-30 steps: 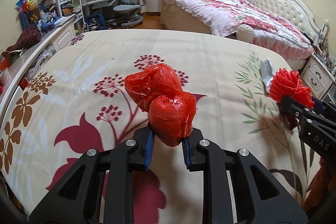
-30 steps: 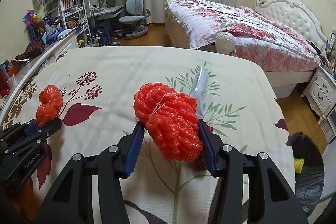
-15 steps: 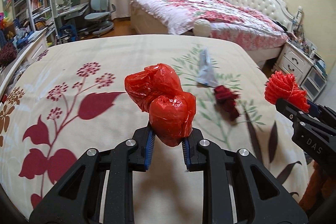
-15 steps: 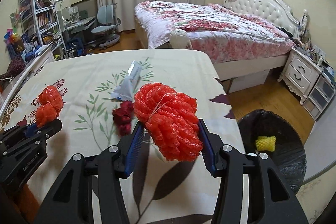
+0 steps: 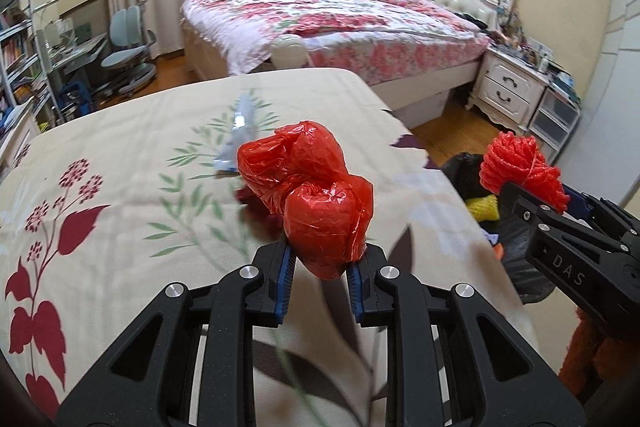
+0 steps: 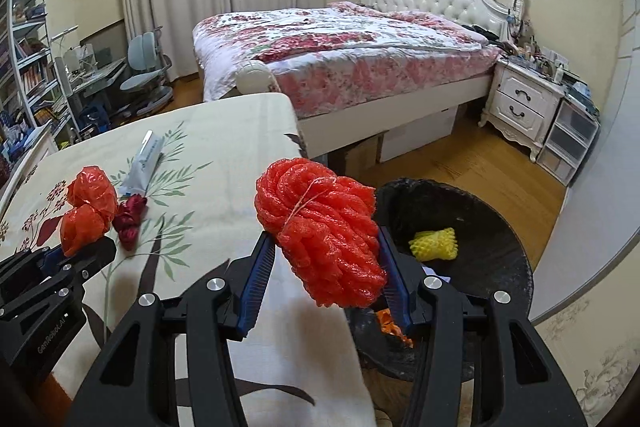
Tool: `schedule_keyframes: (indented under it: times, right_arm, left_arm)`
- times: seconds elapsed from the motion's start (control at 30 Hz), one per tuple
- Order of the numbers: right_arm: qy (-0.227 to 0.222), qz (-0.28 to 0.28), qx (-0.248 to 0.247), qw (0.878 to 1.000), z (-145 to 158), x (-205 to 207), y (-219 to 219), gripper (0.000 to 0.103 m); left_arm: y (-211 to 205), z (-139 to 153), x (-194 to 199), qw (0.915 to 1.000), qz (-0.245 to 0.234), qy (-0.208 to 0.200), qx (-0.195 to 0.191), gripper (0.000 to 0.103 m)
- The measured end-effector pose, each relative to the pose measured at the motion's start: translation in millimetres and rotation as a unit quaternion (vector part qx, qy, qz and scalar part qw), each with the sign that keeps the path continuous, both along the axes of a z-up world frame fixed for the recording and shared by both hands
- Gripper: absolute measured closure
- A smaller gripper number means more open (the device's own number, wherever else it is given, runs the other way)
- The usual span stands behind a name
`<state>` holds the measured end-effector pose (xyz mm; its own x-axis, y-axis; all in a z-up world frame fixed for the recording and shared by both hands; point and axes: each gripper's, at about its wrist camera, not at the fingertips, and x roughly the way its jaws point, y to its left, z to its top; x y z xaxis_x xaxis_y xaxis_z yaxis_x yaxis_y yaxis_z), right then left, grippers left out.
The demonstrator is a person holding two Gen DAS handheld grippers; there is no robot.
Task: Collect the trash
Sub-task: 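Carry the red bag and foam net in both grippers over the black bin, then open both grippers to drop the red bag and foam net into the bin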
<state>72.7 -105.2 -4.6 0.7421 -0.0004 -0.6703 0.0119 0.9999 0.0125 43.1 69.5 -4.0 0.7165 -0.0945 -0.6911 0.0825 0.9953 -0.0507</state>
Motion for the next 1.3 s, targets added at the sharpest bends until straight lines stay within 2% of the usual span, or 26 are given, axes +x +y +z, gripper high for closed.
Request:
schedule_keyframes:
  times: [0.33,0.57,0.97,1.3]
  right_arm:
    - [0.0,-0.075,-0.004,0.997,-11.9,1.7,-59.0,0.052]
    - [0.008,-0.106,0.002,0.994,-21.9,10.4,-84.0,0.052]
    - [0.019,-0.139,0.007,0.99,-40.1,21.2,-110.5,0.052]
    - [0.027,-0.155,0.008,0.988,-48.9,22.1,-121.6,0.051]
  left_arm:
    - [-66.4,-5.9,16.3,0.9984,-0.054,-0.007,0.016,0.081]
    - [-103.2,-12.7,27.6,0.9962,-0.081,-0.01,0.029,0.081]
    - [-150.2,-24.9,52.0,0.9932,-0.107,-0.006,0.044,0.081]
    - [-164.2,-34.3,64.6,0.992,-0.116,0.007,0.05,0.081]
